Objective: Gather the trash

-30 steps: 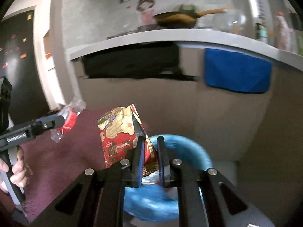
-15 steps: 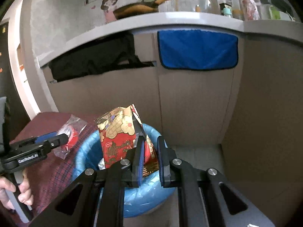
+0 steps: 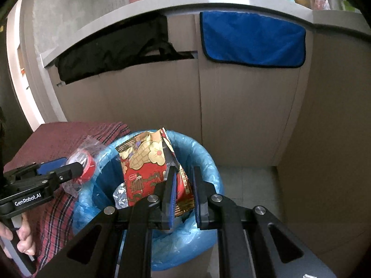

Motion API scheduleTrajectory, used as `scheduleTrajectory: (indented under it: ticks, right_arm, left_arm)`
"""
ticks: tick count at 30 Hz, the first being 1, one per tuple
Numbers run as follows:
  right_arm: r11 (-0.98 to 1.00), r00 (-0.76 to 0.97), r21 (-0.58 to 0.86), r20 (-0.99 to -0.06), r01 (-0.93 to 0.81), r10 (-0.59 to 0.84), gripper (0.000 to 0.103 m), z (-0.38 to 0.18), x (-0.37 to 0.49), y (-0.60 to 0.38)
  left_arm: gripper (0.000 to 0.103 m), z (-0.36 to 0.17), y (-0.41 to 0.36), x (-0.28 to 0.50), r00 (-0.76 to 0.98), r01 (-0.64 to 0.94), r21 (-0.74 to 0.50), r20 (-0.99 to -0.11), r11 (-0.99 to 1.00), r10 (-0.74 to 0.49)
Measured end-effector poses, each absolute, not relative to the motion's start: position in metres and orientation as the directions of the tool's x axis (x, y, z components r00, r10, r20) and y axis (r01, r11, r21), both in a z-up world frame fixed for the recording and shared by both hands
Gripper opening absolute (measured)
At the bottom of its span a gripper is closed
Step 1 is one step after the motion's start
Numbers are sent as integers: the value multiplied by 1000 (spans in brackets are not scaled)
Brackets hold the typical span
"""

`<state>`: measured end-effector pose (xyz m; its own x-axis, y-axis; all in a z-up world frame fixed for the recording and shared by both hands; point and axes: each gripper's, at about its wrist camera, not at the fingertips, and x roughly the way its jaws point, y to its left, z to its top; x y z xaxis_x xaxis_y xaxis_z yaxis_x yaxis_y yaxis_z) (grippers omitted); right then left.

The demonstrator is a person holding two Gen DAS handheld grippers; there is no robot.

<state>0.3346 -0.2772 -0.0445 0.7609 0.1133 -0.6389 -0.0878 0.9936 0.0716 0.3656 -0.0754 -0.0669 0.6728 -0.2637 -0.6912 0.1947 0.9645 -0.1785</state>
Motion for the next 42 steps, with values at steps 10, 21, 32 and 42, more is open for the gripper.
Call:
scheduleTrajectory:
  ticks: [10,21,32,42]
  right_arm:
    - [995,738,70,-668,-72,100,11,-55,340,-279]
    - [993,744,111,-661,-37,101,27,-56,336,-284]
    - [992,781,90,-611,-90,126,30,-34,295,-258]
    - [991,845,41,-519,-128,130,37,-1,185,-210]
  left_arm:
    - [50,-71,-79,370,677,195,-149,-695,969,-243]
    - [66,-69,-77,376,677,216,-182,-680,959,-281]
    - [66,-17,-41,313,766,190,-192,-585,963,-267]
    - [66,11,-13,192,829,186,-130,-512,974,-226]
